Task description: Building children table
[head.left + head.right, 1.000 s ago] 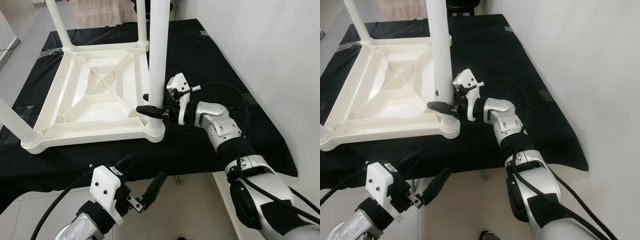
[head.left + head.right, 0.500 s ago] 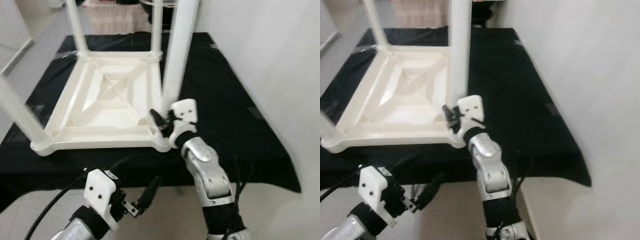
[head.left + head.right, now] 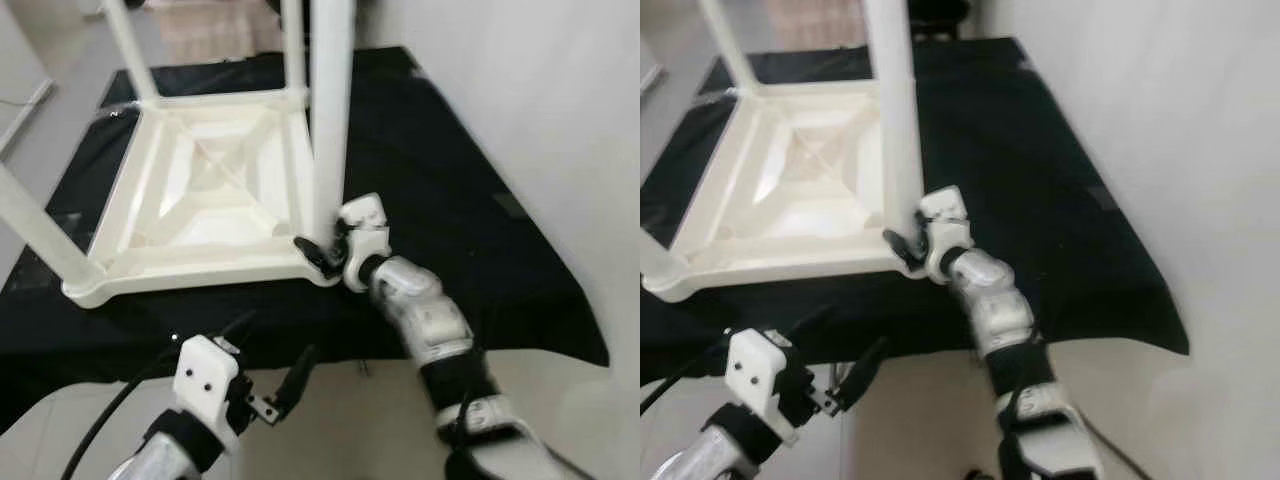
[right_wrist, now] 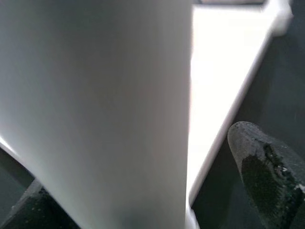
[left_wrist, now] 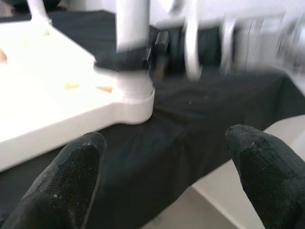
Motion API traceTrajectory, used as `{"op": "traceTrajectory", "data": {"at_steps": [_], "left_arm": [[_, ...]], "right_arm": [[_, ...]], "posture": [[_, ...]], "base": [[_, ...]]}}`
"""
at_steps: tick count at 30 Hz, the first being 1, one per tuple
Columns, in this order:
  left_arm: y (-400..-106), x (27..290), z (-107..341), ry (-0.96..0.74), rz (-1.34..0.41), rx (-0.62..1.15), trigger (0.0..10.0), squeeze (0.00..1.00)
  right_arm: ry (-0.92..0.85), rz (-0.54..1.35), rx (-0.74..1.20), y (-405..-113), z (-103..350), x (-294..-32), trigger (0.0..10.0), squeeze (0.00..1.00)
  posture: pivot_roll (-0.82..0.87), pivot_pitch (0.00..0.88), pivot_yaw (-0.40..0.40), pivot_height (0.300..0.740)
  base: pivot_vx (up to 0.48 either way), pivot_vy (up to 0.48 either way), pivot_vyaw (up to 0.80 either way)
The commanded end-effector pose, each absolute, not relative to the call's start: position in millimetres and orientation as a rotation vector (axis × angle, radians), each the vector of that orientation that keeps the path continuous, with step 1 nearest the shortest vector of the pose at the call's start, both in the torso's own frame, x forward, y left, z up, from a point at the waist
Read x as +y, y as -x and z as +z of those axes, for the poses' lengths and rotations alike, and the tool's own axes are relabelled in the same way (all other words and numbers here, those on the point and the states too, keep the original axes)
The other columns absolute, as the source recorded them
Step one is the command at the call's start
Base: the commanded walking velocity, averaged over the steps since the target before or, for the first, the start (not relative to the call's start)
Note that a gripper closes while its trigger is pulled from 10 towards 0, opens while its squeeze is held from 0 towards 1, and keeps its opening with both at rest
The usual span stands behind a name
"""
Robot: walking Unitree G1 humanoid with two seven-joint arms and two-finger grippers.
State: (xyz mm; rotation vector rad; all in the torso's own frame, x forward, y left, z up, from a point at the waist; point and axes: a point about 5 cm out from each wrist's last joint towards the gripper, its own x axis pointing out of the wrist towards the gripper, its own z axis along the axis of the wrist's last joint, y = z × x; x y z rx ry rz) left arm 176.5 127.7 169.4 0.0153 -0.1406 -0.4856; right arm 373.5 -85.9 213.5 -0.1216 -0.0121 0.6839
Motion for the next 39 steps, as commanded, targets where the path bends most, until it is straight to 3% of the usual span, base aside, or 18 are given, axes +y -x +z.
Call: {"op": "traceTrajectory", "data": {"at_steps": [1, 11, 12, 13, 23, 25, 26, 27, 29, 31, 37, 38, 39], "left_arm": [[-174, 131, 169, -0.049, -0.462, -0.131, 10.0, 0.0], [-170, 142, 170, -0.123, -0.421, -0.149, 10.0, 0.0], [-170, 143, 171, -0.119, -0.413, -0.151, 10.0, 0.0], [-170, 144, 171, -0.113, -0.408, -0.154, 10.0, 0.0], [-168, 144, 174, -0.062, -0.393, -0.175, 10.0, 0.0], [-169, 146, 176, -0.049, -0.397, -0.18, 10.0, 0.0], [-170, 147, 177, -0.044, -0.4, -0.184, 10.0, 0.0], [-170, 147, 177, -0.044, -0.4, -0.184, 10.0, 0.0], [-173, 147, 177, -0.028, -0.42, -0.185, 10.0, 0.0], [-174, 147, 177, -0.024, -0.427, -0.185, 10.0, 0.0], [-179, 145, 175, -0.014, -0.445, -0.187, 10.0, 0.0], [-180, 145, 175, -0.008, -0.45, -0.188, 10.0, 0.0], [-180, 145, 175, -0.008, -0.45, -0.188, 10.0, 0.0]], "right_arm": [[0.147, 0.827, -0.044, -375, 220, -91, 10.0, 0.0], [0.193, 1.096, -0.042, -379, 234, -97, 10.0, 0.0], [0.196, 1.126, -0.036, -380, 235, -97, 8.3, 0.0], [0.192, 1.138, -0.031, -381, 236, -98, 0.0, 0.0], [0.203, 1.036, -0.004, -386, 233, -123, 0.0, 0.0], [0.08, 0.514, 0.071, -383, 198, -126, 0.0, 0.0], [0.027, 0.305, 0.149, -367, 177, -125, 0.0, 0.0], [0.027, 0.305, 0.149, -367, 177, -125, 0.0, 0.0], [-0.001, 0.314, 0.215, -327, 152, -97, 0.0, 0.0], [-0.014, 0.359, 0.208, -319, 149, -84, 0.0, 0.0], [0.007, 0.418, 0.153, -325, 153, -62, 0.0, 0.0], [0.019, 0.432, 0.15, -329, 155, -59, 4.1, 0.0], [0.019, 0.432, 0.15, -329, 155, -59, 4.1, 0.0]], "posture": [[0.09, 0.216, -0.018, 0.74], [0.1, 0.23, -0.026, 0.74], [0.1, 0.23, -0.026, 0.74], [0.1, 0.235, -0.024, 0.74], [0.08, 0.264, -0.025, 0.74], [0.07, 0.279, -0.027, 0.74], [0.06, 0.285, -0.025, 0.74], [0.06, 0.285, -0.025, 0.74], [0.06, 0.291, -0.007, 0.74], [0.04, 0.275, 0.004, 0.74], [0.04, 0.263, -0.002, 0.74], [0.03, 0.253, -0.005, 0.74], [0.03, 0.253, -0.005, 0.74]], "base": [[0.0, 0.0, 0.0], [0.0, 0.0, 0.0], [0.0, 0.0, 0.0], [0.0, 0.0, 0.0], [0.0, 0.0, 0.0], [0.0, 0.0, 0.0], [0.0, 0.0, 0.0], [0.0, 0.0, 0.0], [0.0, 0.0, 0.0], [0.0, 0.0, 0.0], [0.0, 0.0, 0.0], [0.0, 0.0, 0.0], [0.0, 0.0, 0.0]]}}
